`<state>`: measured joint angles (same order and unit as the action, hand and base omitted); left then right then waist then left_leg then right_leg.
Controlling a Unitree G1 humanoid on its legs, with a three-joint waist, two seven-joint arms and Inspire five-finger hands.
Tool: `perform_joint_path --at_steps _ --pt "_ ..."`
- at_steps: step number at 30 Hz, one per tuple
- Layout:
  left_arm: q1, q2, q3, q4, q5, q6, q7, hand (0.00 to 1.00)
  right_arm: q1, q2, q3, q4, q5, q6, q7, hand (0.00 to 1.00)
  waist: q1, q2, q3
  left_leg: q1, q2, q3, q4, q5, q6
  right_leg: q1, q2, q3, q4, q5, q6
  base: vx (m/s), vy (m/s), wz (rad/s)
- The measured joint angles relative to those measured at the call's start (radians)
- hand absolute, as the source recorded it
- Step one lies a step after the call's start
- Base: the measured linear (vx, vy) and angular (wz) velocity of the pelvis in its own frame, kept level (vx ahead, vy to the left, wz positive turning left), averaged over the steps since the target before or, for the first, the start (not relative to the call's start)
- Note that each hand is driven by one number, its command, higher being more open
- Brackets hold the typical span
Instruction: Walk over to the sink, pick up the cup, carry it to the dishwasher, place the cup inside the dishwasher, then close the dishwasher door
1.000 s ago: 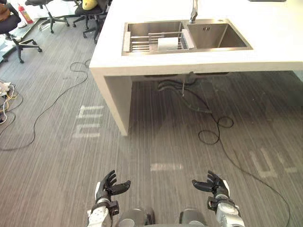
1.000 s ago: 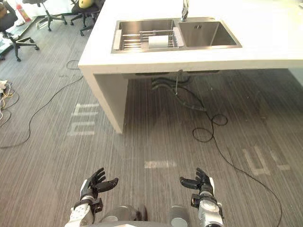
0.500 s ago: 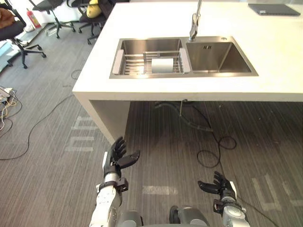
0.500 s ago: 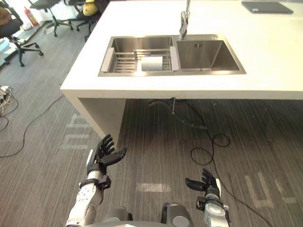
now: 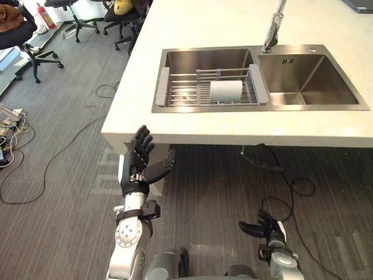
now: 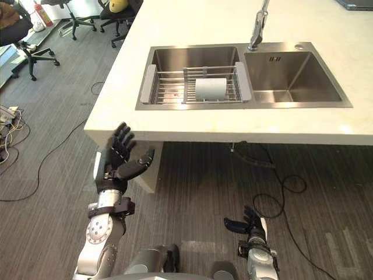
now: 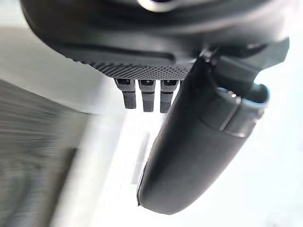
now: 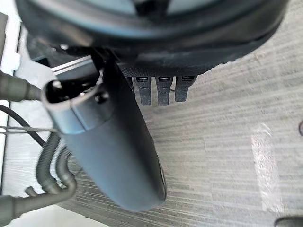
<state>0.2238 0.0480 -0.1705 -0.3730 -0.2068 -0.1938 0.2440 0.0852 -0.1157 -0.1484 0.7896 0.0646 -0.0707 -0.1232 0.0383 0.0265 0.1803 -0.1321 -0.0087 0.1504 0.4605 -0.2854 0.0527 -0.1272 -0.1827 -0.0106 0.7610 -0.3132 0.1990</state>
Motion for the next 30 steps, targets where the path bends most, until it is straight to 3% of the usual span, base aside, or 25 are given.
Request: perform_joint_path --at_steps 1,2,4,7,8,9,10,11,12,13,16,18,20,23,24,25,26,30 --pt "-0.001 0.009 -0.008 -0.024 0.007 -0.01 0.003 0.9 0.0 0.007 0.002 0.012 -0.006 0.0 0.001 0.9 -0.005 -0.005 0.0 0.021 -0.002 -0.003 -0.006 -0.007 0.003 -0.018 -0.008 0.003 0.066 0.021 0.016 0.31 -0.01 0.1" --pt "-0.005 0.021 -0.025 -0.057 0.027 -0.031 0.008 0.9 0.001 0.016 0.007 0.033 -0.017 0.001 0.004 0.9 -0.012 -0.012 -0.005 0.058 -0.001 -0.011 -0.02 -0.019 0.006 -0.054 -0.017 -0.004 0.168 0.011 -0.006 0.37 -0.061 0.15" --pt "-0.011 0.02 -0.051 -0.094 0.054 -0.061 0.023 0.9 0.0 0.019 0.037 0.036 -0.02 -0.001 0.007 0.9 -0.023 -0.015 -0.008 0.11 0.019 -0.026 -0.064 -0.024 -0.006 -0.126 -0.017 -0.048 0.235 -0.022 -0.072 0.25 -0.091 0.13" --pt "-0.026 0.026 -0.085 -0.09 0.086 -0.073 0.041 0.9 -0.007 0.017 0.074 0.039 -0.025 -0.015 0.012 0.9 -0.038 -0.014 -0.011 0.163 0.081 -0.029 -0.096 -0.037 -0.049 -0.247 -0.002 -0.119 0.122 -0.056 -0.127 0.29 -0.25 -0.05" --pt "-0.028 0.026 -0.088 -0.088 0.09 -0.073 0.044 0.9 -0.007 0.017 0.076 0.04 -0.026 -0.016 0.012 0.9 -0.039 -0.014 -0.012 0.167 0.087 -0.029 -0.095 -0.041 -0.055 -0.257 0.0 -0.12 0.101 -0.055 -0.129 0.34 -0.373 -0.08" --pt "-0.031 0.028 -0.099 -0.086 0.093 -0.073 0.055 0.9 -0.004 0.017 0.078 0.044 -0.028 -0.021 0.014 0.9 -0.047 -0.019 -0.014 0.178 0.107 -0.028 -0.083 -0.056 -0.082 -0.28 0.009 -0.122 -0.024 -0.023 -0.14 0.24 -0.27 0.05" --pt "-0.034 0.043 -0.097 -0.083 0.11 -0.073 0.063 0.9 0.004 0.017 0.084 0.051 -0.029 -0.021 0.014 0.9 -0.057 -0.038 -0.021 0.179 0.102 -0.029 -0.059 -0.079 -0.12 -0.266 0.003 -0.123 -0.149 0.147 -0.155 0.31 -0.328 0.07" --pt "-0.041 0.034 -0.104 -0.056 0.124 -0.071 0.064 0.9 0.003 -0.004 0.085 0.074 -0.027 -0.021 0.014 0.9 -0.061 0.0 -0.023 0.185 0.144 -0.045 -0.047 -0.093 -0.134 -0.249 0.04 -0.147 -0.143 0.135 -0.168 0.3 -0.279 -0.05" --pt "-0.051 0.032 -0.106 -0.042 0.129 -0.06 0.063 0.9 -0.007 -0.025 0.085 0.09 -0.029 -0.02 0.012 0.9 -0.06 0.02 -0.034 0.187 0.164 -0.059 -0.067 -0.084 -0.134 -0.241 0.07 -0.15 -0.158 0.126 -0.186 0.31 -0.302 -0.19" --pt "-0.072 0.035 -0.115 -0.031 0.129 -0.061 0.061 0.9 -0.006 -0.038 0.081 0.089 -0.029 -0.022 0.012 0.9 -0.061 0.021 -0.035 0.204 0.166 -0.057 -0.095 -0.054 -0.124 -0.233 0.08 -0.153 -0.156 0.114 -0.204 0.23 -0.226 -0.18" --pt "-0.095 0.034 -0.114 -0.01 0.133 -0.056 0.055 0.9 0.004 -0.05 0.075 0.084 -0.028 -0.022 0.007 0.9 -0.063 0.022 -0.032 0.209 0.189 -0.061 -0.039 0.011 -0.14 -0.167 0.103 -0.166 -0.203 0.1 -0.219 0.18 -0.201 0.03" --pt "-0.094 0.034 -0.108 -0.012 0.134 -0.055 0.054 0.9 0.052 -0.038 0.077 0.052 -0.023 -0.022 0.007 0.9 -0.05 0.028 -0.026 0.106 0.246 -0.084 0.274 0.087 -0.151 -0.064 0.14 -0.184 -0.262 0.09 -0.234 0.15 -0.182 0.04" --pt "-0.091 0.034 -0.091 -0.018 0.154 -0.055 0.052 0.9 0.082 -0.03 0.079 0.018 -0.015 -0.022 0.007 0.9 -0.034 0.03 -0.03 0.023 0.272 -0.083 0.428 0.07 -0.14 -0.013 0.161 -0.186 -0.297 0.074 -0.259 0.08 -0.068 -0.09" --pt "-0.092 0.043 -0.04 -0.036 0.176 -0.055 0.046 0.9 0.079 -0.021 0.08 -0.003 -0.008 -0.026 0.012 0.9 -0.027 0.031 -0.031 -0.063 0.237 -0.057 0.361 0.011 -0.09 0.011 0.161 -0.175 -0.323 0.072 -0.262 0.09 0.035 -0.11" --pt "-0.091 0.061 -0.022 -0.033 0.2 -0.054 0.045 0.9 0.078 -0.02 0.081 -0.002 -0.007 -0.03 0.017 0.9 -0.018 0.034 -0.033 -0.066 0.188 -0.066 0.173 0.022 -0.084 0.011 0.158 -0.161 -0.319 0.068 -0.251 0.14 0.111 -0.16" --pt "-0.092 0.066 -0.014 -0.031 0.214 -0.052 0.045 0.9 0.078 -0.022 0.08 -0.001 -0.007 -0.03 0.019 0.9 -0.018 0.042 -0.038 -0.064 0.168 -0.079 0.077 0.051 -0.085 0.006 0.156 -0.159 -0.309 0.063 -0.238 0.19 0.169 -0.23" --pt "-0.092 0.075 0.006 -0.014 0.243 -0.049 0.042 0.9 0.069 -0.016 0.08 0.022 -0.007 -0.029 0.021 0.9 -0.012 0.023 -0.038 -0.034 0.131 -0.074 0.002 0.073 -0.113 -0.013 0.135 -0.13 -0.271 0.052 -0.21 0.17 0.112 -0.02" --pt "-0.092 0.1 0.017 0.051 0.295 -0.012 0.037 0.9 0.074 -0.02 0.071 0.036 -0.008 -0.029 0.037 0.9 -0.019 0.016 -0.039 -0.008 0.088 -0.062 -0.064 0.089 -0.096 -0.009 0.113 -0.09 -0.299 0.057 -0.187 0.16 0.088 0.0"
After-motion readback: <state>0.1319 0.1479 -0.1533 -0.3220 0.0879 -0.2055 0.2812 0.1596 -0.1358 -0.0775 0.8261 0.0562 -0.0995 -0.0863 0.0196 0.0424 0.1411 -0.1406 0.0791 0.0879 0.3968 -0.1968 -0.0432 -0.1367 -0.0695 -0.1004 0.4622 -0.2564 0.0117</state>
